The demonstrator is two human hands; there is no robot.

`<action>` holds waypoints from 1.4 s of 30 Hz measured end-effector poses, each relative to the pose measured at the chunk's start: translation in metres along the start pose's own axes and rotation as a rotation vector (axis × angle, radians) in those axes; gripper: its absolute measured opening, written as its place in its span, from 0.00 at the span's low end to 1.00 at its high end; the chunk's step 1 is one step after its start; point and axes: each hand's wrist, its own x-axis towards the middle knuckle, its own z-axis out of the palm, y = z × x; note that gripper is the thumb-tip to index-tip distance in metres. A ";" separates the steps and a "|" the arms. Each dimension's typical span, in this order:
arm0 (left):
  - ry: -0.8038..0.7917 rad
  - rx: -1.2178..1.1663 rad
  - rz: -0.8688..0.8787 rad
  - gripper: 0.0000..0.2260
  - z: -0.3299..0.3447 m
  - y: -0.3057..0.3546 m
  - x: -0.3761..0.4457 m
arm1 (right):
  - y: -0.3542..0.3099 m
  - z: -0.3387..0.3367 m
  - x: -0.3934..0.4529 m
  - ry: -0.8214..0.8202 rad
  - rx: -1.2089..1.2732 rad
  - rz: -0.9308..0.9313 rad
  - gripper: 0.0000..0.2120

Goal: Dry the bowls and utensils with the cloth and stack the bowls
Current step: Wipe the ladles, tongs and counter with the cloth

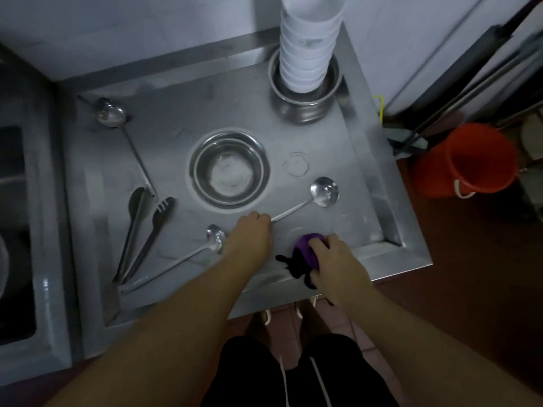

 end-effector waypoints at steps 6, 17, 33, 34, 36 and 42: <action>-0.019 0.062 -0.080 0.12 0.012 0.020 0.028 | 0.028 -0.010 0.003 0.024 0.053 -0.033 0.27; -0.078 -0.239 -0.135 0.09 0.008 0.037 0.036 | 0.047 -0.022 0.004 0.036 0.099 -0.050 0.26; 0.137 -0.731 -0.381 0.05 -0.034 -0.071 -0.048 | -0.007 -0.029 0.009 0.053 0.119 0.038 0.25; 0.148 -0.737 -0.397 0.06 -0.035 -0.086 -0.057 | -0.014 -0.026 0.010 0.049 0.118 0.038 0.26; 0.165 -0.752 -0.427 0.06 -0.034 -0.113 -0.073 | -0.027 -0.020 0.014 0.048 0.119 0.032 0.26; 0.182 -0.752 -0.509 0.07 -0.016 -0.177 -0.106 | -0.057 -0.003 0.020 0.069 0.134 0.057 0.27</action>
